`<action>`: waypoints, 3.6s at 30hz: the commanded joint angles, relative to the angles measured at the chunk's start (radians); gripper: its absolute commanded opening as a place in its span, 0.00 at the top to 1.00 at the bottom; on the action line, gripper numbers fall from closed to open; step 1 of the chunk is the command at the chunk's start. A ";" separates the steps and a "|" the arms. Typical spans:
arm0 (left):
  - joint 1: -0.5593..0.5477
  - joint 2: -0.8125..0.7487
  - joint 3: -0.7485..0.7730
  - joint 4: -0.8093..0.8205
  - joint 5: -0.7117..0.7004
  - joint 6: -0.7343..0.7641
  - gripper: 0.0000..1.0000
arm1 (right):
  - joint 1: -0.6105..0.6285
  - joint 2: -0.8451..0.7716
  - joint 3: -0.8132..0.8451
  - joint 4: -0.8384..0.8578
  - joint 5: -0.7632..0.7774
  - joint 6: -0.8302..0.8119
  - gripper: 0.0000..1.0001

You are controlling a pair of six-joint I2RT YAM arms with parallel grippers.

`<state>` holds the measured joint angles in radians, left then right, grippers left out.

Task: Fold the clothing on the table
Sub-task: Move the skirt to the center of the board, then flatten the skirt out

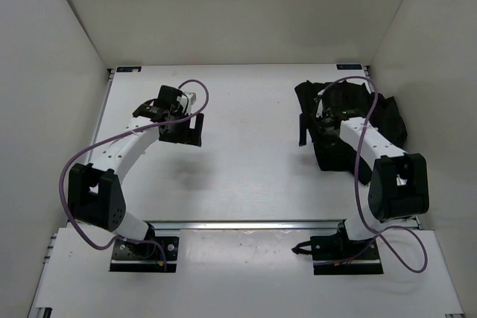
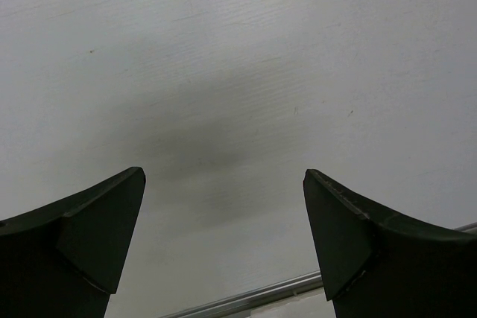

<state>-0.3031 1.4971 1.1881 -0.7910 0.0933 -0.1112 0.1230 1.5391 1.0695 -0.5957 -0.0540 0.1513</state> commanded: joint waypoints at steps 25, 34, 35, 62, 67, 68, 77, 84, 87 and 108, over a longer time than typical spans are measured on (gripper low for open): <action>0.027 -0.115 -0.088 0.018 0.043 -0.001 0.02 | 0.007 0.141 -0.075 -0.012 0.146 -0.041 0.49; 0.032 -0.104 -0.096 0.015 0.045 -0.001 0.01 | -0.011 0.150 -0.097 0.004 0.114 -0.045 1.00; 0.033 -0.103 -0.096 0.007 0.046 -0.005 0.01 | 0.004 0.148 -0.086 0.007 0.099 -0.047 1.00; 0.108 -0.175 -0.062 0.131 0.229 -0.076 0.01 | 0.035 -0.246 0.077 0.277 -0.323 0.172 1.00; 0.096 -0.173 -0.137 0.240 0.345 -0.178 0.01 | 0.043 -0.316 -0.194 0.332 -0.302 0.200 1.00; 0.081 -0.179 -0.148 0.251 0.361 -0.192 0.02 | 0.041 -0.329 -0.247 0.339 -0.302 0.215 1.00; -0.106 -0.181 -0.323 0.455 0.398 -0.402 0.02 | 0.083 -0.361 -0.417 0.390 -0.314 0.269 1.00; -0.269 -0.137 -0.340 0.449 0.234 -0.489 0.01 | 0.132 -0.336 -0.427 0.398 -0.323 0.272 1.00; -0.292 -0.139 -0.378 0.414 0.143 -0.547 0.01 | 0.116 -0.332 -0.437 0.386 -0.323 0.265 1.00; -0.421 -0.167 -0.703 0.774 -0.029 -0.930 0.27 | 0.129 -0.310 -0.407 0.344 -0.352 0.174 1.00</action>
<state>-0.7143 1.3281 0.5049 -0.0471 0.1188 -0.9855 0.2485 1.2282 0.6266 -0.2638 -0.3908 0.3424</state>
